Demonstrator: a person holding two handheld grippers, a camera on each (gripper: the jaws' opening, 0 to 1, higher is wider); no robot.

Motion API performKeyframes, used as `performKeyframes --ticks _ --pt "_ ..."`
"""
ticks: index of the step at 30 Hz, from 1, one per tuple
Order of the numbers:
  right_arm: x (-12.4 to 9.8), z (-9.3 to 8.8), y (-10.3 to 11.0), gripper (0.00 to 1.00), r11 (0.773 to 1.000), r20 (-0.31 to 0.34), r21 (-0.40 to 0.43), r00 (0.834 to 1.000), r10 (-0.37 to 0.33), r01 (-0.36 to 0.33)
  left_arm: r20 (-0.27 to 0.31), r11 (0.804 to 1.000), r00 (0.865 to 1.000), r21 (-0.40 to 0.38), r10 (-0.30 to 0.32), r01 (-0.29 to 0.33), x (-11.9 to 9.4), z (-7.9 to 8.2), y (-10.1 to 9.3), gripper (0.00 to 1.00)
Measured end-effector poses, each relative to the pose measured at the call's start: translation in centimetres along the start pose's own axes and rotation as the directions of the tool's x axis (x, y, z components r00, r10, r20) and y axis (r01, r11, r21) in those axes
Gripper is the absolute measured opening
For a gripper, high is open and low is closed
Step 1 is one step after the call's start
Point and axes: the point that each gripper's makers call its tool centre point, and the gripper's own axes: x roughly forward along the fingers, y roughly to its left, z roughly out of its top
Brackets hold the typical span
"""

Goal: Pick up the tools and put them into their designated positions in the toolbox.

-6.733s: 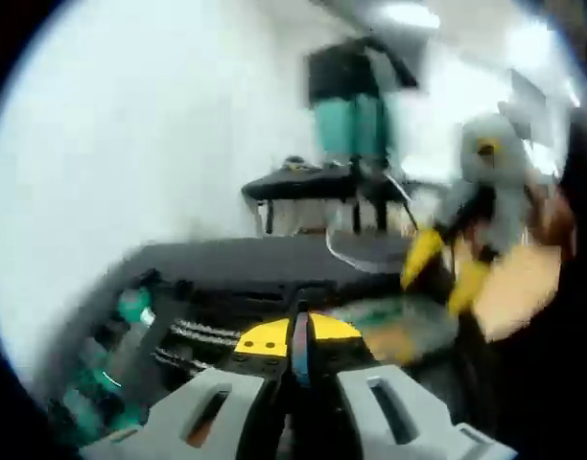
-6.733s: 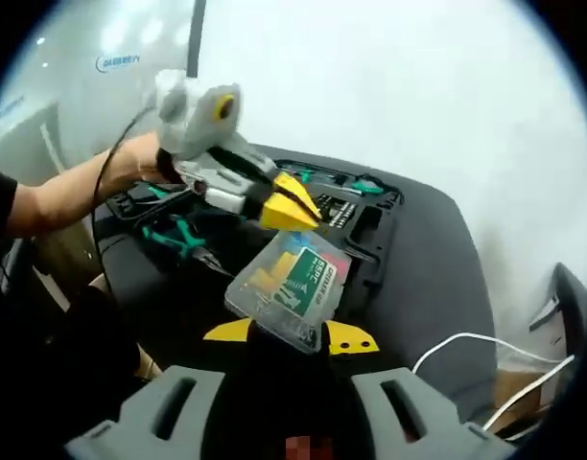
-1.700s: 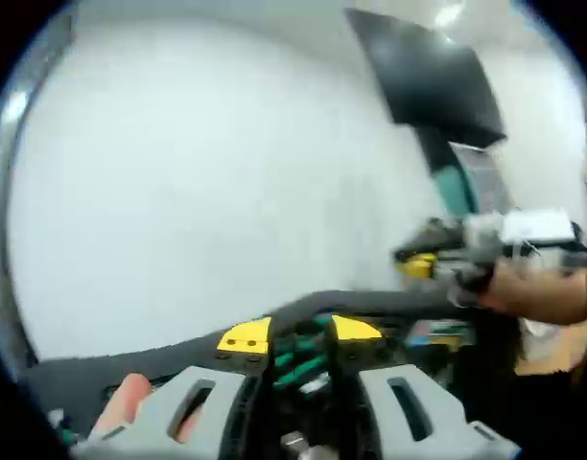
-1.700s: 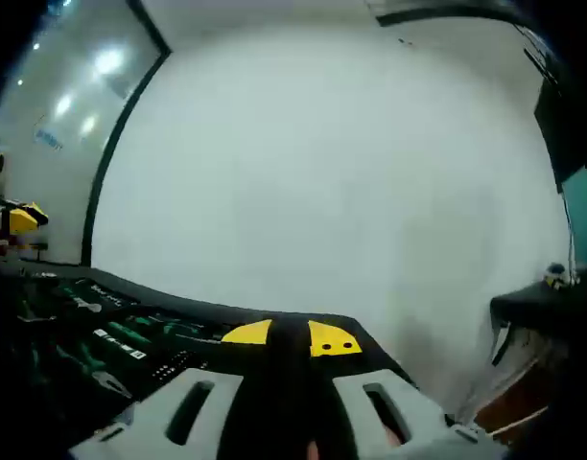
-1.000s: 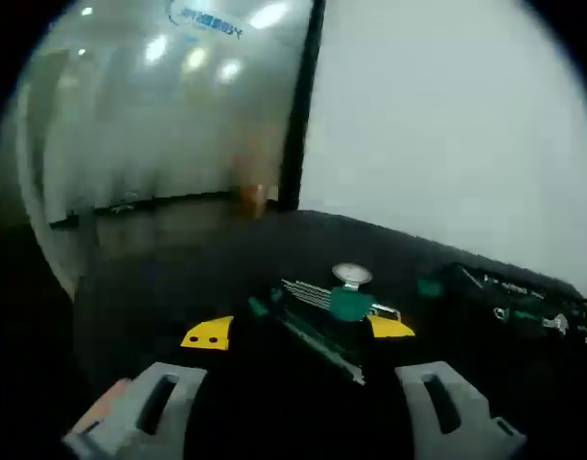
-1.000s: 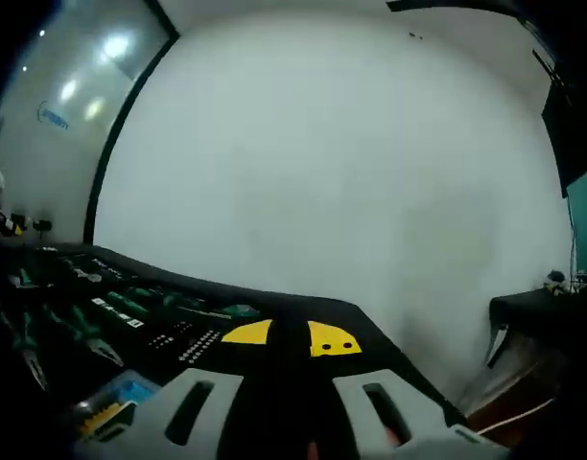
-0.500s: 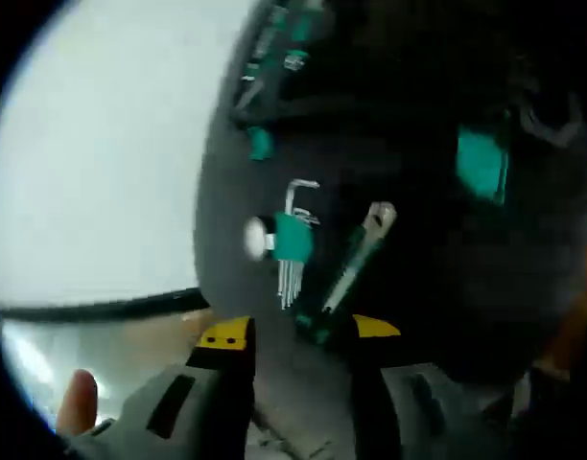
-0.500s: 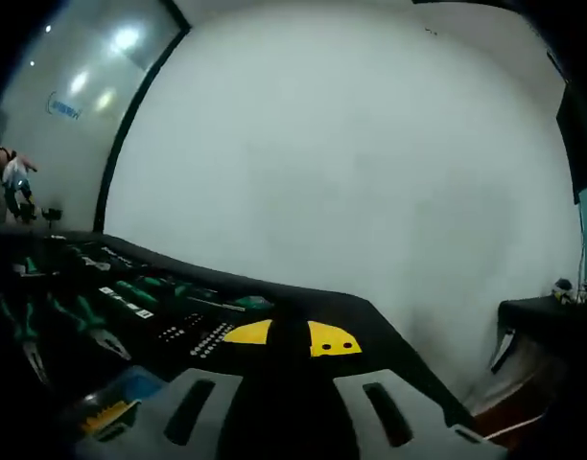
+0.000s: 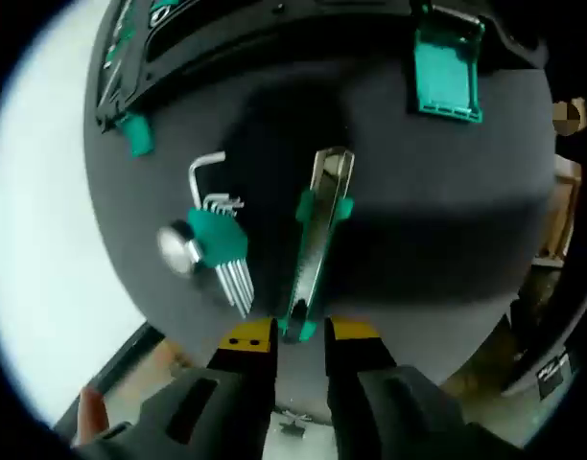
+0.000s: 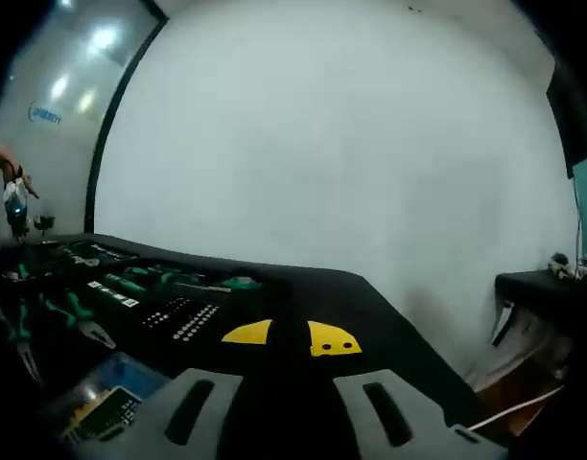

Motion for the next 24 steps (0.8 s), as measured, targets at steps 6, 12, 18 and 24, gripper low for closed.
performKeyframes --ticks 6,12,18,24 --pt "0.1 -0.6 0.4 0.10 1.000 -0.025 0.004 0.999 0.023 -0.023 -0.017 0.994 0.995 0.050 -0.096 0.097 1.0 1.0 -0.3 0.14" --pt "0.0 -0.8 0.3 0.10 1.000 -0.031 0.007 0.999 0.019 -0.019 -0.052 0.979 0.984 0.100 -0.171 0.175 1.0 0.5 -0.4 0.12" --pt "0.2 -1.1 0.4 0.10 0.999 -0.044 0.020 0.999 0.031 -0.030 0.072 0.995 0.993 -0.003 -0.095 0.096 -0.2 1.5 0.8 0.00" --pt "0.5 -1.2 0.7 0.10 0.999 -0.056 0.003 0.998 0.036 -0.035 0.040 0.994 0.993 0.028 -0.110 0.109 -2.1 1.2 0.1 0.04"
